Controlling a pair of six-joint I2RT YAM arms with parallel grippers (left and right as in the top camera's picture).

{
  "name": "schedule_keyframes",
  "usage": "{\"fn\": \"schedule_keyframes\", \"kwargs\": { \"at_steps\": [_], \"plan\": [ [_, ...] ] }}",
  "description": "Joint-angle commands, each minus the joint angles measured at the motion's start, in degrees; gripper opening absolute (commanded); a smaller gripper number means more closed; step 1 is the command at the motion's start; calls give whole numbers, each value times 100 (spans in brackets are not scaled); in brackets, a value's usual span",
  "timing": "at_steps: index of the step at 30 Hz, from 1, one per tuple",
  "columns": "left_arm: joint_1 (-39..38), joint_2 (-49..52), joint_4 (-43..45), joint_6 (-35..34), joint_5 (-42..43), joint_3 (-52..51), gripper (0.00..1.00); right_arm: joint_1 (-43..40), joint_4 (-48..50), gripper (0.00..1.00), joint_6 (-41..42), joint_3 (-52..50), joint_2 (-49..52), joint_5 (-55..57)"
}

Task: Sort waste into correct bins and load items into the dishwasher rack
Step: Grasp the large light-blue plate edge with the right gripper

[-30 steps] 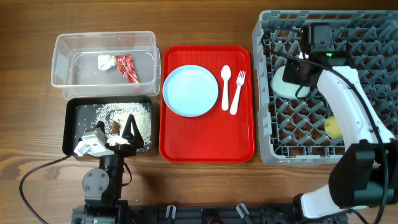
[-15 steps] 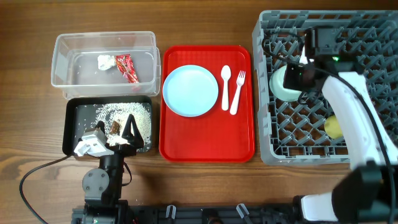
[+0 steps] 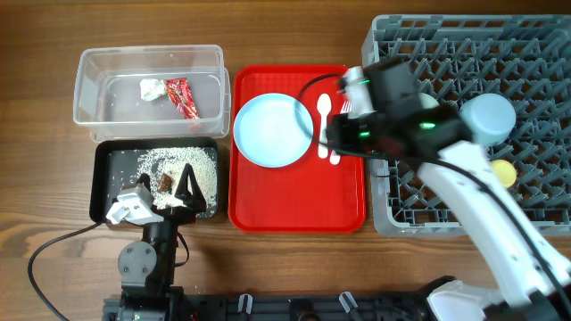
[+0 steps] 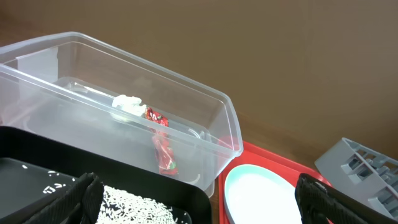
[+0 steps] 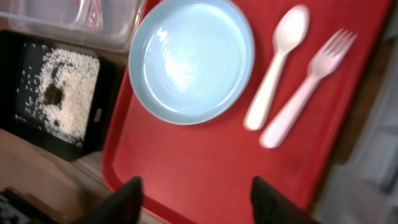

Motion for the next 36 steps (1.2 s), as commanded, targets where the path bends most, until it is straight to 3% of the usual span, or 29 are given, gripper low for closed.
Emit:
{"fn": "schedule_keyframes", "kwargs": {
  "at_steps": [1,8,13,20,23,26,32,36],
  "plan": [
    [48,-28,-17,-52,-15,-13,100,291,186,69,1268,-9,730,592],
    [48,-28,-15,-52,-15,-13,100,166,774,66,2350,-7,2072,743],
    [48,-28,-17,-52,-15,-13,100,170,1471,38,2111,-9,2752,-111],
    [48,-31,-17,-52,-15,-13,100,201,1537,37,2802,-9,3093,-98],
    [48,-28,-17,-52,-15,-13,100,208,1561,28,2898,-9,3093,-22],
    [48,-28,-17,-52,-15,-13,100,208,1563,4,2918,-9,3093,-2],
    [48,-28,-17,-52,-15,-13,100,199,1338,4,2848,-7,2964,426],
    [48,-28,-17,-52,-15,-15,100,199,1338,4,2251,-7,2365,800]
  ]
}}
